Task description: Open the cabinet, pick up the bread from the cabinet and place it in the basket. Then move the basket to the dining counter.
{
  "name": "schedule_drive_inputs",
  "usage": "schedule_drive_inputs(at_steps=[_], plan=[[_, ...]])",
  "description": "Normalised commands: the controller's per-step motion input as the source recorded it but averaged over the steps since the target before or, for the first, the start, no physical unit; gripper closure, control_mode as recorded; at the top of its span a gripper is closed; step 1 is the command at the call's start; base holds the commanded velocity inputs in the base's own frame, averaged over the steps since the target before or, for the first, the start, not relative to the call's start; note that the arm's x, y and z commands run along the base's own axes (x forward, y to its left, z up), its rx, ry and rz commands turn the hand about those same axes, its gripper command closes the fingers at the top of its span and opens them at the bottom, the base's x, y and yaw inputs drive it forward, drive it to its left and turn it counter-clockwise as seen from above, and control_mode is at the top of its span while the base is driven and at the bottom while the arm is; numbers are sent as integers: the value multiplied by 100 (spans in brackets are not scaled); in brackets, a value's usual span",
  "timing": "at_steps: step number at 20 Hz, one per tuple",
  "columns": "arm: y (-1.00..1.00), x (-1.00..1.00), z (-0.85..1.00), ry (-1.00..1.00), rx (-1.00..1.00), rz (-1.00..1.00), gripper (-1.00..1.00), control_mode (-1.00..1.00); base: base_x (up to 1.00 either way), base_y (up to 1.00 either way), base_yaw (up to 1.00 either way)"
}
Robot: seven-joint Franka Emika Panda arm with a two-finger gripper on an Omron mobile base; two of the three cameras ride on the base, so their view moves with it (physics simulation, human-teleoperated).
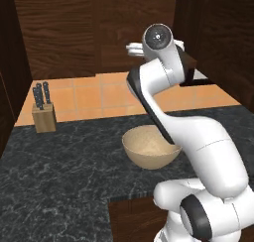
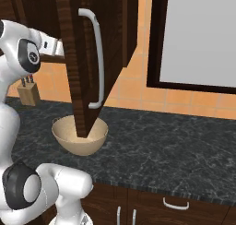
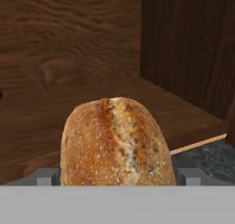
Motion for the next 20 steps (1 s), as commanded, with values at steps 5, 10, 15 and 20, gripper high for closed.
schedule_drive_inputs(at_steps=[5, 10, 15, 20], plan=[[0, -95, -32, 43, 0, -8, 100, -100, 0, 0, 0], [-1, -51, -70, 13, 0, -2, 100, -100, 0, 0, 0], [-3, -4, -90, 2, 0, 0, 100, -100, 0, 0, 0], [-4, 12, -96, 17, 3, 1, 100, -100, 0, 0, 0]])
